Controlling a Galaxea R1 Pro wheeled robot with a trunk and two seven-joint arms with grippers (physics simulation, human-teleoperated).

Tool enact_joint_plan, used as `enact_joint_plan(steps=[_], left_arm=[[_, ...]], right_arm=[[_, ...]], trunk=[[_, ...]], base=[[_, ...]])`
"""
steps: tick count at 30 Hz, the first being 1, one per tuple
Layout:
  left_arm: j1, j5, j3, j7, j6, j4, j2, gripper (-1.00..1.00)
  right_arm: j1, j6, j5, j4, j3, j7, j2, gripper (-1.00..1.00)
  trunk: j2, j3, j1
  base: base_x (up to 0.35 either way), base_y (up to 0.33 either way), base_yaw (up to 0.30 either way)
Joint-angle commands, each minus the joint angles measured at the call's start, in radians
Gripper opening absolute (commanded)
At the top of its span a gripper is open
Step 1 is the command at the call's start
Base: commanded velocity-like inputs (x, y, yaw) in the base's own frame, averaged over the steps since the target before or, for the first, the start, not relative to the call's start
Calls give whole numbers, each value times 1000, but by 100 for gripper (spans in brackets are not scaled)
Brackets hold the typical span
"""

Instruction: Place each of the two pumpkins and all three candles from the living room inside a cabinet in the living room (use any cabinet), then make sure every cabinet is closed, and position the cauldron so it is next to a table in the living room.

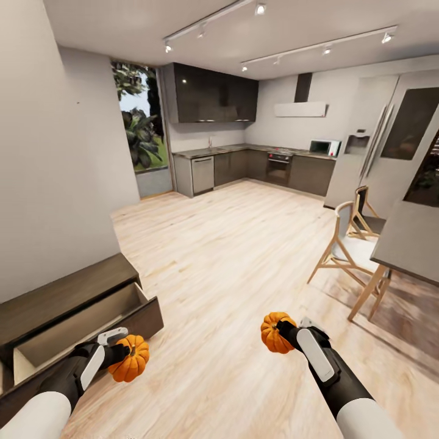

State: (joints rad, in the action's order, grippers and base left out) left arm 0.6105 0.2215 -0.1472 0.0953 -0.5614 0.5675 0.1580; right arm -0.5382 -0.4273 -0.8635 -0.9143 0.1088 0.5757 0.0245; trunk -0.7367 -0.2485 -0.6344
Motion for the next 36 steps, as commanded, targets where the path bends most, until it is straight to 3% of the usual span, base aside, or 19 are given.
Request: enact_joint_plan(steps=[1,19,36], left_arm=[[0,-1,1,4,0,0,0,-100],[0,-1,1,4,0,0,0,-100],[0,-1,0,4,0,0,-1,-100]], right_arm=[[0,1,1,0,0,4,0,-100],[0,1,1,0,0,4,0,-100],[0,1,1,0,0,4,0,-100]], trunk=[[0,0,0],[0,0,0],[0,0,0]], base=[[126,-152,282],[107,-147,282],[2,-7,282]])
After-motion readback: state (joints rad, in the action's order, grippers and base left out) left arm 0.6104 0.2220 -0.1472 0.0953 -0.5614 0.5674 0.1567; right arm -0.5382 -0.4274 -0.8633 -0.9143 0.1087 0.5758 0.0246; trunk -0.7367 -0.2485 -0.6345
